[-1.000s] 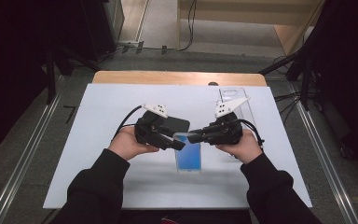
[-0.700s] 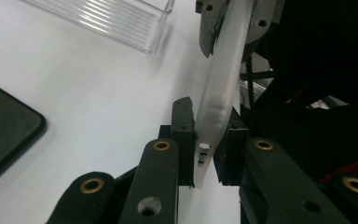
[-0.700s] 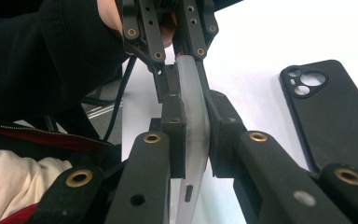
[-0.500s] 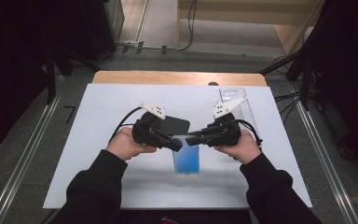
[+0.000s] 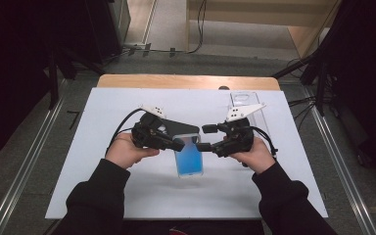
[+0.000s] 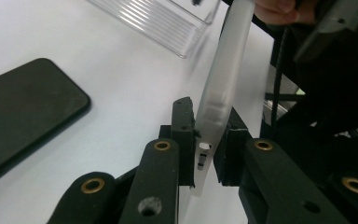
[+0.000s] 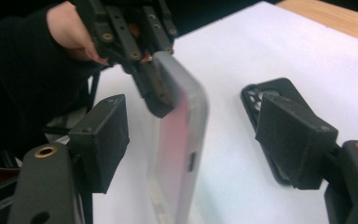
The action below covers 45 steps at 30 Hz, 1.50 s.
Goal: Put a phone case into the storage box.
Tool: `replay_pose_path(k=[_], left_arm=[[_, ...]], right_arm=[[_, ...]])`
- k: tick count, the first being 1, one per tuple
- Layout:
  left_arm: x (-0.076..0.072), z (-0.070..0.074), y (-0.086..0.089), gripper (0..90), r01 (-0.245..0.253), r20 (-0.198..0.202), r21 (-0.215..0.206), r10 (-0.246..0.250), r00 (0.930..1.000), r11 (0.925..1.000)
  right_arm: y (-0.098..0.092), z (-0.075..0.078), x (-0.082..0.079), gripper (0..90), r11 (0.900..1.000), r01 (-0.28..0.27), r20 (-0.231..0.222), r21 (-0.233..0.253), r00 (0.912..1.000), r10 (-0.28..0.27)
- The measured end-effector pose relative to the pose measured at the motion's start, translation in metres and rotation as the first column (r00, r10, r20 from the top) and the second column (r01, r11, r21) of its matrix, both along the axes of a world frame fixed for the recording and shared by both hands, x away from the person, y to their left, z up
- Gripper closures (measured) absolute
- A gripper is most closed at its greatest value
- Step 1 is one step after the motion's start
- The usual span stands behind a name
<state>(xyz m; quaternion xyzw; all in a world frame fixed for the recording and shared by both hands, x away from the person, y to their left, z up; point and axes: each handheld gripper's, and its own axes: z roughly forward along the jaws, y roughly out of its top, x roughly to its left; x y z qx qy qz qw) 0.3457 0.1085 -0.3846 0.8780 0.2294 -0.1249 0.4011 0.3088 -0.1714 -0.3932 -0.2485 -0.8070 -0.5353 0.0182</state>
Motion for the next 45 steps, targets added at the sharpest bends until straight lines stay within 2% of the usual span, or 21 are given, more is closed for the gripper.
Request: replay_pose_path(k=[2,4,6,8,10,12,18,22,26,28,33,36,39,41,44,45], left_arm=[[0.001,0.001,0.002,81.1,-0.034,0.001,0.004,0.034,0.9994,0.9994],[0.002,0.003,0.004,81.1,-0.061,0.003,0.006,0.061,0.9981,0.9981],[0.002,0.004,0.005,81.1,-0.092,0.003,0.000,0.092,0.9958,0.9958],[0.003,0.006,0.007,81.1,-0.117,0.005,-0.001,0.117,0.9931,0.9931],[0.004,0.007,0.009,81.1,-0.137,0.005,0.000,0.137,0.9905,0.9906],[0.004,0.008,0.010,81.1,-0.159,0.004,0.004,0.159,0.9873,0.9873],[0.004,0.012,0.010,81.0,-0.231,0.006,0.031,0.231,0.9730,0.9725],[0.002,0.015,0.009,81.0,-0.285,0.018,0.046,0.284,0.9585,0.9574],[0.001,0.017,0.008,81.0,-0.313,0.029,0.055,0.312,0.9498,0.9482],[0.001,0.017,0.007,81.0,-0.329,0.026,0.065,0.328,0.9443,0.9421],[-0.001,0.017,0.004,81.0,-0.353,0.022,0.077,0.353,0.9355,0.9324],[-0.001,0.018,0.002,81.0,-0.376,0.011,0.080,0.377,0.9263,0.9230],[-0.003,0.018,0.000,81.0,-0.385,0.016,0.070,0.385,0.9230,0.9204],[-0.004,0.019,-0.001,80.9,-0.382,0.017,0.054,0.382,0.9240,0.9224],[-0.005,0.019,-0.003,81.0,-0.387,0.021,0.049,0.386,0.9222,0.9209],[-0.006,0.019,-0.004,81.0,-0.389,0.023,0.050,0.388,0.9214,0.9200]], right_arm=[[0.001,-0.003,0.000,23.2,1.000,-0.003,-0.022,0.000,0.9997,0.003],[0.003,-0.006,0.000,19.1,1.000,0.008,-0.023,-0.017,0.9997,-0.009],[0.004,-0.009,0.001,8.3,1.000,0.030,-0.015,0.001,0.9994,-0.030],[0.004,-0.010,0.002,0.0,0.996,0.091,-0.024,0.018,0.9956,-0.090],[0.003,-0.009,0.003,0.0,0.992,0.129,-0.026,-0.003,0.9913,-0.129],[0.003,-0.008,0.002,0.0,0.984,0.177,-0.004,-0.036,0.9842,-0.177],[0.004,-0.008,-0.001,0.0,0.973,0.228,-0.031,-0.022,0.9730,-0.229],[0.012,-0.011,-0.003,0.0,0.954,0.295,-0.030,-0.058,0.9545,-0.297],[0.020,-0.015,-0.007,0.0,0.940,0.334,-0.016,-0.070,0.9417,-0.336],[0.024,-0.017,-0.010,0.0,0.934,0.349,-0.008,-0.068,0.9364,-0.351],[0.032,-0.020,-0.014,0.0,0.921,0.384,0.010,-0.068,0.9233,-0.384],[0.039,-0.022,-0.016,0.0,0.916,0.392,0.021,-0.086,0.9197,-0.392],[0.045,-0.023,-0.018,0.0,0.908,0.407,0.035,-0.101,0.9136,-0.405],[0.049,-0.024,-0.018,0.0,0.902,0.418,0.035,-0.108,0.9084,-0.417],[0.054,-0.026,-0.019,0.0,0.882,0.453,0.054,-0.131,0.8915,-0.450],[0.055,-0.026,-0.019,0.0,0.879,0.457,0.055,-0.133,0.8892,-0.454]])
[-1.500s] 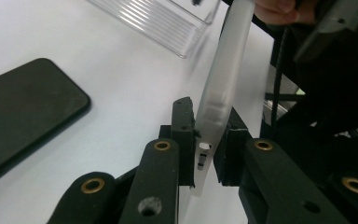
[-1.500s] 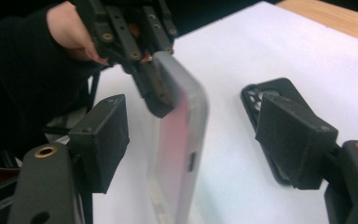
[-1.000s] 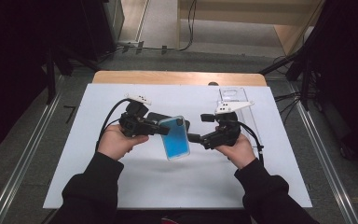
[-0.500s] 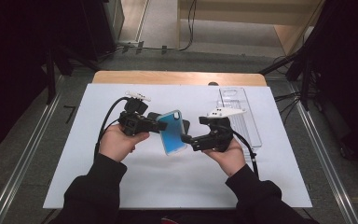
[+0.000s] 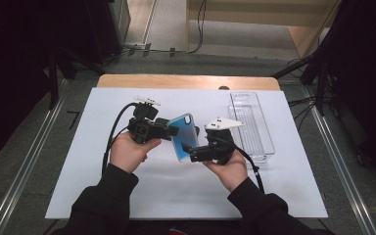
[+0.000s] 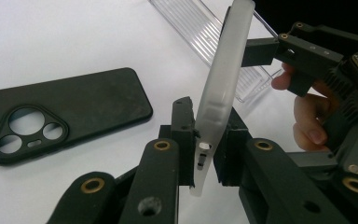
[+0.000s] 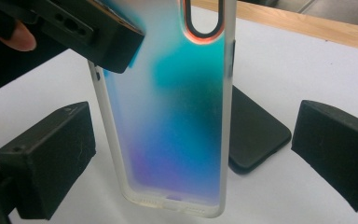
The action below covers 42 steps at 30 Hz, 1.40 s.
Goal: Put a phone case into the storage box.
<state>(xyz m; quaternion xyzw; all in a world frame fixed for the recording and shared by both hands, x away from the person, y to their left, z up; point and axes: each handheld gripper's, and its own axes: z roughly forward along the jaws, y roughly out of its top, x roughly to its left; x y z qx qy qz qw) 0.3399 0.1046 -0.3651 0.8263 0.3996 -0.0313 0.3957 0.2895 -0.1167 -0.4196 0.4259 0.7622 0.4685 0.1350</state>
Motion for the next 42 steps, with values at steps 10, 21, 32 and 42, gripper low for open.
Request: replay_pose_path(k=[10,21,32,42], left_arm=[[-0.004,-0.003,-0.011,80.9,0.002,0.000,0.022,-0.002,1.0000,0.9998],[-0.007,-0.006,-0.019,80.9,0.004,-0.004,0.028,-0.003,1.0000,0.9996],[-0.009,-0.006,-0.023,80.6,0.023,0.004,0.033,-0.023,0.9997,0.9992],[-0.011,0.006,-0.016,60.8,-0.002,0.023,0.001,0.002,0.9997,1.0000]], right_arm=[[0.012,-0.006,0.002,0.0,1.000,0.013,-0.023,0.012,0.9997,-0.013],[0.019,-0.010,0.005,0.0,0.999,0.032,-0.015,-0.006,0.9994,-0.032],[0.017,-0.010,0.004,16.6,1.000,0.017,-0.017,-0.006,0.9997,-0.017],[0.015,-0.013,0.007,16.9,1.000,0.008,-0.040,-0.016,0.9992,-0.009]])
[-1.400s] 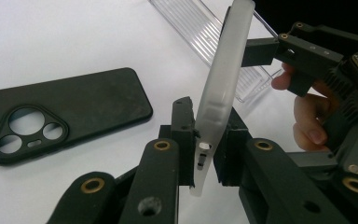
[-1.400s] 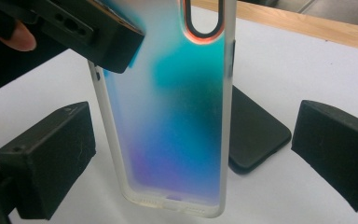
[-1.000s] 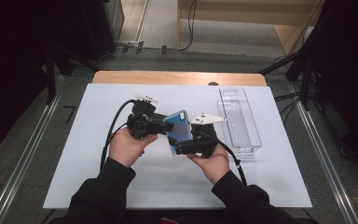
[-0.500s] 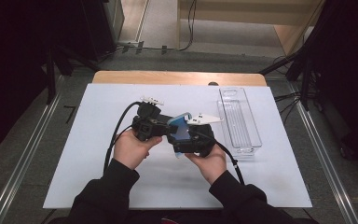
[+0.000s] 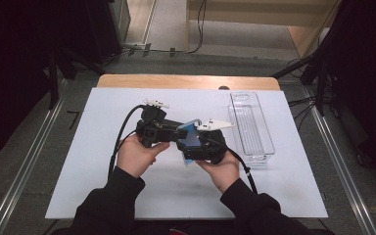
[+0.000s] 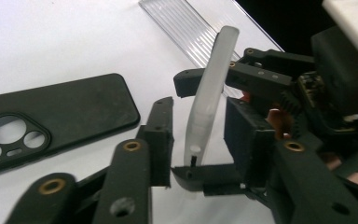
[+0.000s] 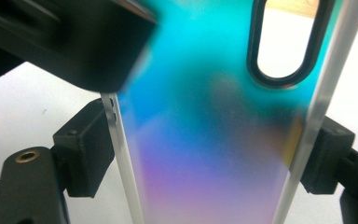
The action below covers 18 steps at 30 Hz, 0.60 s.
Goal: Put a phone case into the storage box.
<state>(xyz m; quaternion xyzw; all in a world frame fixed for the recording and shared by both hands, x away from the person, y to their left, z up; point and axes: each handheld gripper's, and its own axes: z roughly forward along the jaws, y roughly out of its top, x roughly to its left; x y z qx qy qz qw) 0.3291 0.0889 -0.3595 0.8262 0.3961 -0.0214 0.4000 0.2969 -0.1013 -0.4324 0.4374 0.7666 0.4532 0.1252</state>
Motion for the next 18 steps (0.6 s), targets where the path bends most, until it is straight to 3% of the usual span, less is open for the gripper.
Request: replay_pose_path(k=[5,9,18], left_arm=[[0.001,0.005,0.005,50.0,0.010,-0.012,-0.027,-0.010,0.9999,0.9996],[0.001,0.004,0.009,41.0,0.042,-0.003,-0.016,-0.042,0.9991,0.9990],[0.003,-0.010,0.022,33.6,0.144,0.030,-0.040,-0.143,0.9893,0.9888]], right_arm=[[-0.007,-0.004,0.005,16.8,1.000,0.018,-0.022,0.001,0.9996,-0.018],[-0.015,-0.005,0.010,16.8,0.999,0.037,-0.022,-0.006,0.9991,-0.037],[-0.031,-0.003,0.016,16.7,0.999,0.031,-0.038,0.009,0.9988,-0.031]])
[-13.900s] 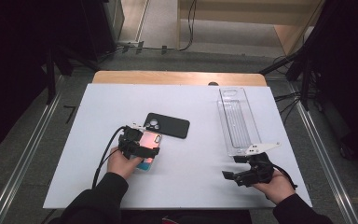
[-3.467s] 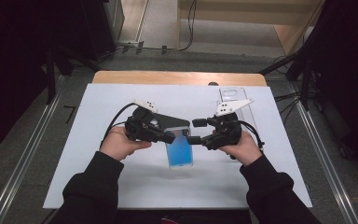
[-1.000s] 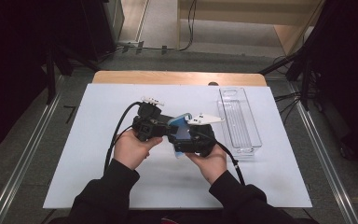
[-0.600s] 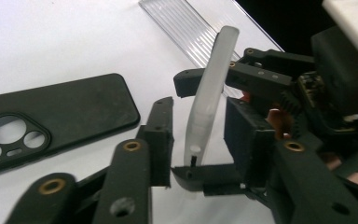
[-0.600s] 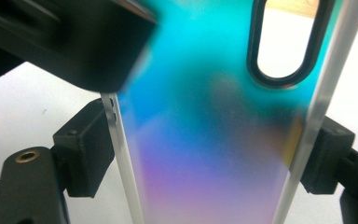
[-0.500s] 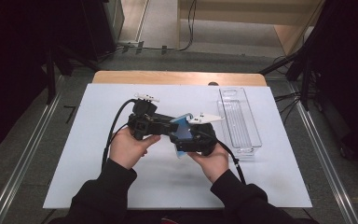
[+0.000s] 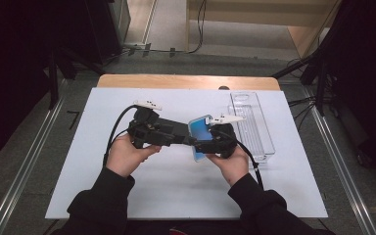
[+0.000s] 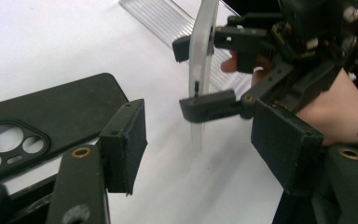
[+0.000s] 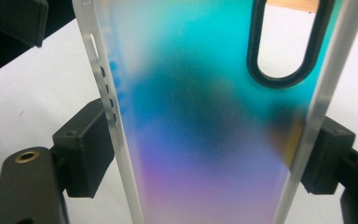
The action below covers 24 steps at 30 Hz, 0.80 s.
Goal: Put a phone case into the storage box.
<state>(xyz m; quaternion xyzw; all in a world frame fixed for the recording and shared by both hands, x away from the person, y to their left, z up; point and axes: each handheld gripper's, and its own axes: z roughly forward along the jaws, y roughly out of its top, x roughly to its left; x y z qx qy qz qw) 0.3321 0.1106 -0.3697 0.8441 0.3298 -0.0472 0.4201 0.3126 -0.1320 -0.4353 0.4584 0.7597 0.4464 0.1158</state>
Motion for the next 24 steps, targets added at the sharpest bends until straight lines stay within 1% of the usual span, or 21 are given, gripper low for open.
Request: replay_pose_path(k=[1,2,4,5,8,10,12,14,16,20,21,24], left_arm=[[0.000,-0.003,0.002,32.8,0.010,0.009,0.009,-0.010,0.9999,0.9999],[0.000,-0.006,0.004,32.8,0.009,0.015,0.024,-0.009,0.9998,0.9997],[-0.001,-0.012,0.007,32.9,0.010,0.015,0.045,-0.011,0.9998,0.9990],[-0.001,-0.015,0.009,32.8,0.018,0.013,0.044,-0.019,0.9997,0.9989],[-0.002,-0.022,0.014,32.8,0.022,0.006,0.027,-0.022,0.9997,0.9994],[-0.005,-0.025,0.016,32.8,0.016,0.022,0.041,-0.017,0.9996,0.9990],[-0.008,-0.030,0.018,32.8,0.014,0.041,0.068,-0.017,0.9990,0.9976],[-0.011,-0.035,0.022,32.9,0.016,0.037,0.080,-0.019,0.9991,0.9967],[-0.012,-0.041,0.027,32.8,0.022,0.025,0.077,-0.024,0.9994,0.9968],[-0.016,-0.051,0.037,32.7,0.001,0.009,0.058,-0.002,1.0000,0.9983],[-0.018,-0.054,0.039,32.7,-0.002,0.005,0.058,0.002,1.0000,0.9983],[-0.020,-0.057,0.044,32.7,-0.012,0.001,0.063,0.012,0.9999,0.9980]], right_arm=[[-0.001,0.000,0.000,16.7,1.000,-0.002,-0.003,0.003,1.0000,0.002],[-0.003,0.001,0.000,16.6,1.000,-0.004,0.002,0.003,1.0000,0.004],[-0.005,0.002,0.001,16.7,1.000,-0.007,-0.003,0.014,1.0000,0.007],[-0.007,0.003,0.001,16.7,1.000,-0.008,-0.002,0.022,1.0000,0.008],[-0.010,0.006,0.001,16.7,0.999,-0.013,0.001,0.030,0.9999,0.013],[-0.012,0.007,0.001,16.6,0.999,-0.017,-0.002,0.031,0.9998,0.018],[-0.014,0.009,0.001,16.7,0.999,-0.022,0.001,0.028,0.9998,0.022],[-0.016,0.010,0.000,16.7,0.999,-0.025,0.004,0.028,0.9997,0.025],[-0.018,0.012,0.000,16.7,0.999,-0.024,0.005,0.031,0.9997,0.024],[-0.021,0.014,0.001,16.7,0.999,-0.028,0.010,0.033,0.9996,0.028],[-0.022,0.015,0.001,16.7,0.999,-0.030,0.011,0.029,0.9995,0.030],[-0.025,0.017,0.001,16.6,0.999,-0.030,0.014,0.034,0.9995,0.029]])
